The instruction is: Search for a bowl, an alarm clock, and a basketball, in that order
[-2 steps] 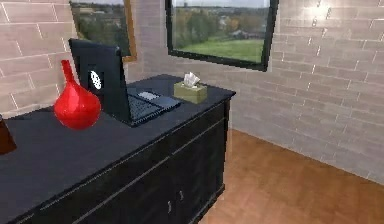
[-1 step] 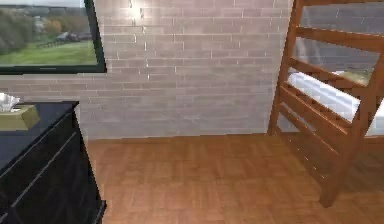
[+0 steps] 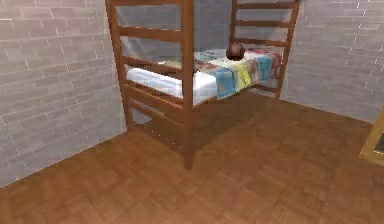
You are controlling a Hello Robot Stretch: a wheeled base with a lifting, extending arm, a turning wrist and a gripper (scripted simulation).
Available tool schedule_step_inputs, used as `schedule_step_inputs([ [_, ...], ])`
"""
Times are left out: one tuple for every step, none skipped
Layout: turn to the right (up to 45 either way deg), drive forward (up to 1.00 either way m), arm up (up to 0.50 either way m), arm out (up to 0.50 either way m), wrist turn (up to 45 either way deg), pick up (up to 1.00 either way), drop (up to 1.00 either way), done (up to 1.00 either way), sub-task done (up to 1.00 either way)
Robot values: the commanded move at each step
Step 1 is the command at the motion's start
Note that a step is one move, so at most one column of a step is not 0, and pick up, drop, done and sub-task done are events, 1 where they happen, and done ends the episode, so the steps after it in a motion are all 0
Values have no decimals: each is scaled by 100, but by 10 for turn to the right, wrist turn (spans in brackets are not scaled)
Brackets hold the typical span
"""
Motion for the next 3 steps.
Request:
schedule_step_inputs([
  [270,0,0,0,0,0,0,0,0],
  [0,100,0,0,0,0,0,0,0],
  [30,0,0,0,0,0,0,0,0],
])
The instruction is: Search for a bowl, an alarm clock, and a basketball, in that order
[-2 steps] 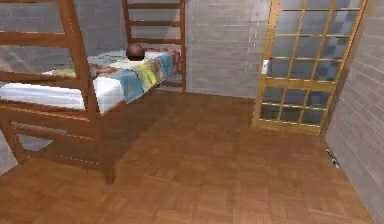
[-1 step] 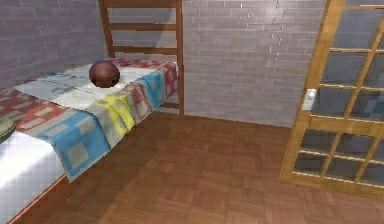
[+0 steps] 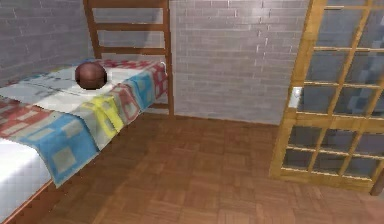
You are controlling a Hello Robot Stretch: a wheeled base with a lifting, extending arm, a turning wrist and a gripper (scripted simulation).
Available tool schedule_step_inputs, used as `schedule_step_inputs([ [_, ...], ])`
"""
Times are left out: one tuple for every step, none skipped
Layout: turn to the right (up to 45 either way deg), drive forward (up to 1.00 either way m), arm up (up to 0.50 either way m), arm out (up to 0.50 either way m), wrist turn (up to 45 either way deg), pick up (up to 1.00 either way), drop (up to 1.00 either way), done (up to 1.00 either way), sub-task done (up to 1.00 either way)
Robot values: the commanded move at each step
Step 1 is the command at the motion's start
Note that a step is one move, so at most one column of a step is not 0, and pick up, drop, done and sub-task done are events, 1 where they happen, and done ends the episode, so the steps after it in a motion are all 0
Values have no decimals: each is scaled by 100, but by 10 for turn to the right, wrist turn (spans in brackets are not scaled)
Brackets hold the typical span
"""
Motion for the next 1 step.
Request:
schedule_step_inputs([
  [0,80,0,0,0,0,0,0,0],
])
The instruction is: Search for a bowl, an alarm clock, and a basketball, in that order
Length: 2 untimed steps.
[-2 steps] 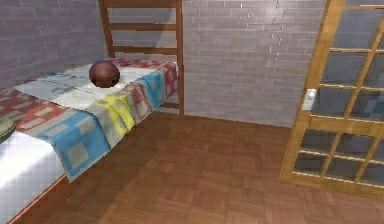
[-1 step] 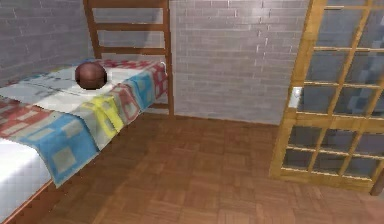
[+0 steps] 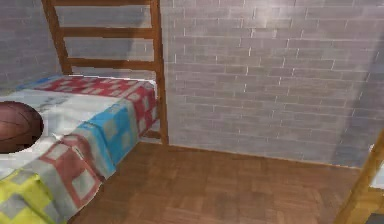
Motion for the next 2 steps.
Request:
schedule_step_inputs([
  [-420,0,0,0,0,0,0,0,0],
  [0,0,0,0,0,0,0,100,0],
])
